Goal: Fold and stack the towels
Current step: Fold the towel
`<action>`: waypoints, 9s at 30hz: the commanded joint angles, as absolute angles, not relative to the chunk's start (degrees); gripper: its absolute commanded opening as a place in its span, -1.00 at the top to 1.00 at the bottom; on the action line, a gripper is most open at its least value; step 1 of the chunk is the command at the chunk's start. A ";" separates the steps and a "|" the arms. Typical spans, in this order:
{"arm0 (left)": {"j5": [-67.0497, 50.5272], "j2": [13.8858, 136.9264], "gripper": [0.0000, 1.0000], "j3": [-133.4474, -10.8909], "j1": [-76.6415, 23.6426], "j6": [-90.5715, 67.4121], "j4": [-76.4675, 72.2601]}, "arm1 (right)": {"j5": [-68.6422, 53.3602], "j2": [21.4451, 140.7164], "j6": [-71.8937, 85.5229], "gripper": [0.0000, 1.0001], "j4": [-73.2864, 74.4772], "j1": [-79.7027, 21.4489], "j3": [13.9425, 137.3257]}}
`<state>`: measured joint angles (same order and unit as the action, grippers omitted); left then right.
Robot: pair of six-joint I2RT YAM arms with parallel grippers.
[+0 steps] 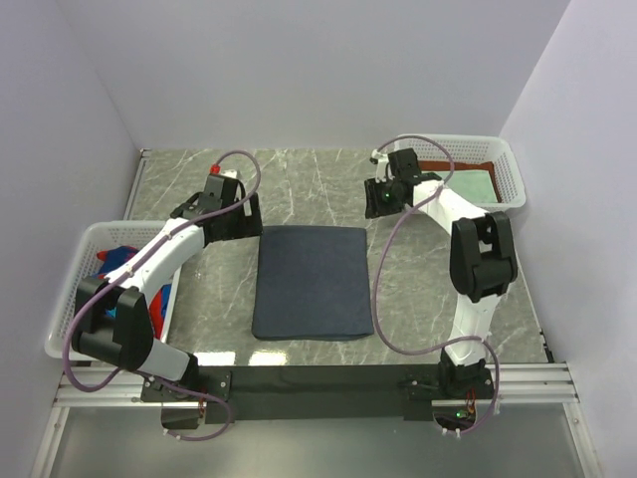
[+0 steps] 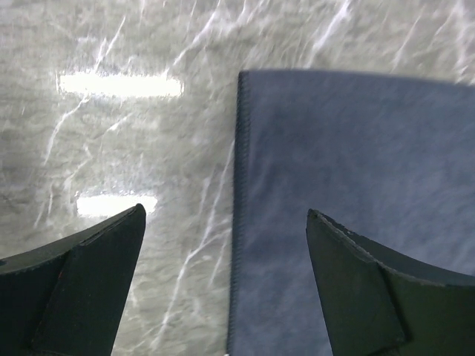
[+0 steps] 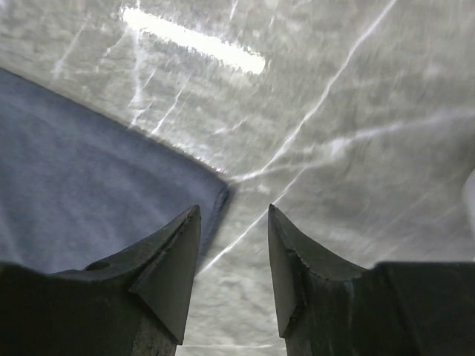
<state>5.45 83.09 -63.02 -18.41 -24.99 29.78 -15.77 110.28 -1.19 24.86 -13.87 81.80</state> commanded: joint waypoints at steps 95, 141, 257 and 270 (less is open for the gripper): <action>-16.08 121.99 0.22 -89.04 -14.33 7.12 29.53 | -3.25 125.33 -20.92 0.97 43.77 -21.18 96.86; -12.22 122.78 0.99 -87.10 -16.00 7.82 28.83 | -0.88 126.30 -20.66 1.00 44.91 -21.09 98.43; 0.44 71.63 0.80 -41.67 -28.56 -35.94 26.63 | 6.86 83.67 13.53 0.75 43.33 -40.43 54.14; -4.39 57.94 -0.22 -38.06 -29.62 -38.41 30.66 | -2.26 76.84 15.47 -0.05 48.34 -44.30 56.43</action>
<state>-2.83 63.31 -38.46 -29.26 -37.19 28.75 1.93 82.76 14.26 46.28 -43.33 54.33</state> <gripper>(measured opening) 0.569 0.517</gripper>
